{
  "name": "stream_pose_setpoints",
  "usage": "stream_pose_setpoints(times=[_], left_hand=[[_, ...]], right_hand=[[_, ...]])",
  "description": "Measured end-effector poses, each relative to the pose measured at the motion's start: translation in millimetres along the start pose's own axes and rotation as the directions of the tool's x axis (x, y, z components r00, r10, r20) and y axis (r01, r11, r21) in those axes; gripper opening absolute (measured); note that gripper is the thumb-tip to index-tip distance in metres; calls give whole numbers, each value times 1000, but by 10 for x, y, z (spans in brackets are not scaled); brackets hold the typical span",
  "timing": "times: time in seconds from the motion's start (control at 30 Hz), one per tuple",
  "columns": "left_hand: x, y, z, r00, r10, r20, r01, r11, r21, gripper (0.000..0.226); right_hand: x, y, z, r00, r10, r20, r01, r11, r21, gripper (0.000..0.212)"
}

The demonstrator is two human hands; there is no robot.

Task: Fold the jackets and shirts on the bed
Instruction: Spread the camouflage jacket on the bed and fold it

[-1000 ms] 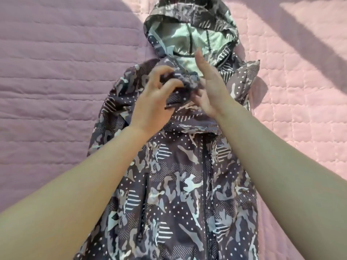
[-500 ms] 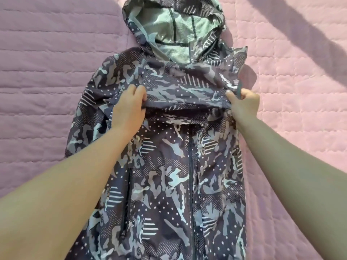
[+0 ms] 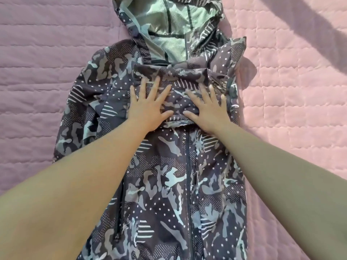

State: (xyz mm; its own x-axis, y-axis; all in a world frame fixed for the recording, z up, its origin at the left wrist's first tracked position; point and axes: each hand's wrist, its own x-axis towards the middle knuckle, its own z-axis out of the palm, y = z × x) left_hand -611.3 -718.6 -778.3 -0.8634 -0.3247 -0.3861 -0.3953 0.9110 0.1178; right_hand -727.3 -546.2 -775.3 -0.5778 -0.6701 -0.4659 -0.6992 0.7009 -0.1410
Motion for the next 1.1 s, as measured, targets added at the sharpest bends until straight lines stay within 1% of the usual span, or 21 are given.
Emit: stream_pose_setpoints(times=[0.03,0.07,0.13,0.2,0.27,0.33,0.4,0.43,0.5,0.57,0.6,0.67,0.77,0.8,0.87,0.9,0.93,0.97,1.0,1.07,1.1], left_hand=[[38,-45,71,992,-82,99,80,997,17,86],[59,-105,100,979,-141,145,142,990,8,94],[13,-230,144,968,-194,161,196,981,4,102],[-98,-342,155,968,-208,144,206,978,25,99],[-235,-406,161,973,-196,120,192,981,39,90],[-415,-453,134,983,-172,71,170,985,28,78],[-603,-484,76,989,-142,-32,140,988,-72,62],[-704,-483,51,987,-131,-87,116,979,-165,50],[-1001,-481,22,980,-152,-128,95,925,-368,32],[-1270,-427,53,969,-211,-126,116,846,-521,30],[-1442,-437,66,952,-274,-132,158,817,-555,30],[-1695,-476,121,894,-423,-151,269,774,-573,30],[-1971,-656,203,771,-627,-116,469,681,-562,28],[-2065,-734,239,724,-683,-98,540,649,-536,33],[-2256,-901,346,627,-779,-19,678,557,-481,53],[-2340,-996,433,583,-812,30,722,502,-476,63],[-2405,-1082,522,555,-826,97,749,446,-490,66],[-2467,-1172,618,555,-816,161,750,408,-520,64],[-2526,-1266,710,584,-785,208,730,395,-558,57],[-2583,-1412,831,683,-677,273,639,374,-672,42],[-2652,-1583,857,715,-623,319,603,317,-732,37]], right_hand=[[53,74,20,997,44,55,-43,999,-16,72],[102,145,8,995,68,78,-65,997,-45,78],[119,220,-8,989,100,108,-93,993,-74,84],[75,242,-37,976,163,142,-154,985,-74,83],[4,250,-78,959,224,174,-216,974,-64,78],[-68,206,-128,962,233,140,-222,971,-88,71],[-150,112,-191,973,227,36,-225,972,-65,62],[-204,60,-215,978,210,-11,-211,977,-26,55],[-359,-115,-232,992,129,-5,-128,987,97,45],[-537,-268,-219,998,48,50,-57,978,198,41],[-636,-394,-190,998,0,56,-12,977,213,39],[-801,-616,-138,996,-82,33,72,972,223,34],[-973,-972,-57,982,-189,15,176,940,294,30],[-1020,-1104,-21,975,-219,23,202,929,309,29],[-1123,-1376,57,964,-261,41,233,913,336,26],[-1167,-1506,101,961,-272,53,238,906,350,26],[-1200,-1619,148,957,-283,61,242,899,366,26],[-1229,-1746,189,953,-296,68,249,891,380,26],[-1246,-1875,229,950,-304,65,256,884,391,26],[-1242,-2078,267,951,-304,46,260,875,409,26],[-1224,-2271,315,955,-293,41,252,877,408,25]])
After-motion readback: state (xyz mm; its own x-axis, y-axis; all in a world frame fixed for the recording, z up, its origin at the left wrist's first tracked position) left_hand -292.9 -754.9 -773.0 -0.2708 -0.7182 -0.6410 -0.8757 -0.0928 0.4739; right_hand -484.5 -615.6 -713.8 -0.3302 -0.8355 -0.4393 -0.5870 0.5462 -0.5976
